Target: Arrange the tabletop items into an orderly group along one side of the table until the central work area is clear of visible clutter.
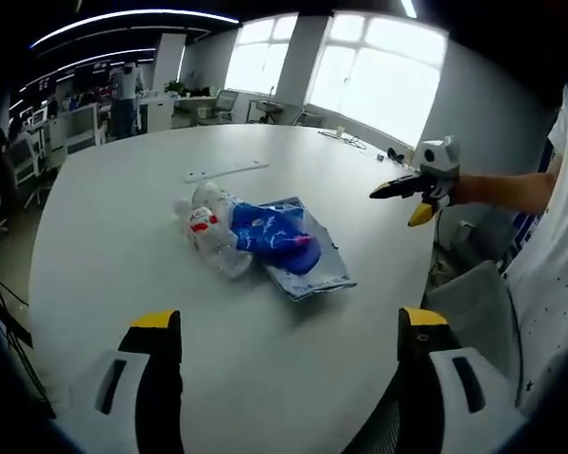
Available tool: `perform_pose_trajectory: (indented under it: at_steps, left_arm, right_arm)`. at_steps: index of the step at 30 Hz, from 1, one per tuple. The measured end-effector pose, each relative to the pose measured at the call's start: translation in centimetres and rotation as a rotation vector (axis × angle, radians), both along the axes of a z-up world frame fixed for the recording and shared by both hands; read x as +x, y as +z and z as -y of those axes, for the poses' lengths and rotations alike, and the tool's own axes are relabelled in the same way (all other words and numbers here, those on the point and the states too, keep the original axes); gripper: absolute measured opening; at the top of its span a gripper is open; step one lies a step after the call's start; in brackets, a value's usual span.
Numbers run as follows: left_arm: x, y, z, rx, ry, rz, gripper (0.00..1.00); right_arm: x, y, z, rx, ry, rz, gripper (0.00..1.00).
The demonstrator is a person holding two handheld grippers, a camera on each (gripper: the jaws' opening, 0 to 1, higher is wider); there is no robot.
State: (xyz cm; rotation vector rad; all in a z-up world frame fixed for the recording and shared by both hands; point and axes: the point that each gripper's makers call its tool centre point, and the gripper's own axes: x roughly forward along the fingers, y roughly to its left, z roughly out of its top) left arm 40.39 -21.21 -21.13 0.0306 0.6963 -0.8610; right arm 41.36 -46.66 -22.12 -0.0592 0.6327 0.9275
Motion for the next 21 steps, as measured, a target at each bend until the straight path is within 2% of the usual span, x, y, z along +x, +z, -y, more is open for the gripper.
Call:
perform_pose_trajectory:
  at_steps: [21]
  left_arm:
    - [2.2,0.5,0.7,-0.015,0.006,0.025,0.89]
  right_arm:
    - [1.6,0.4,-1.6,0.030,-0.018,0.011,0.67]
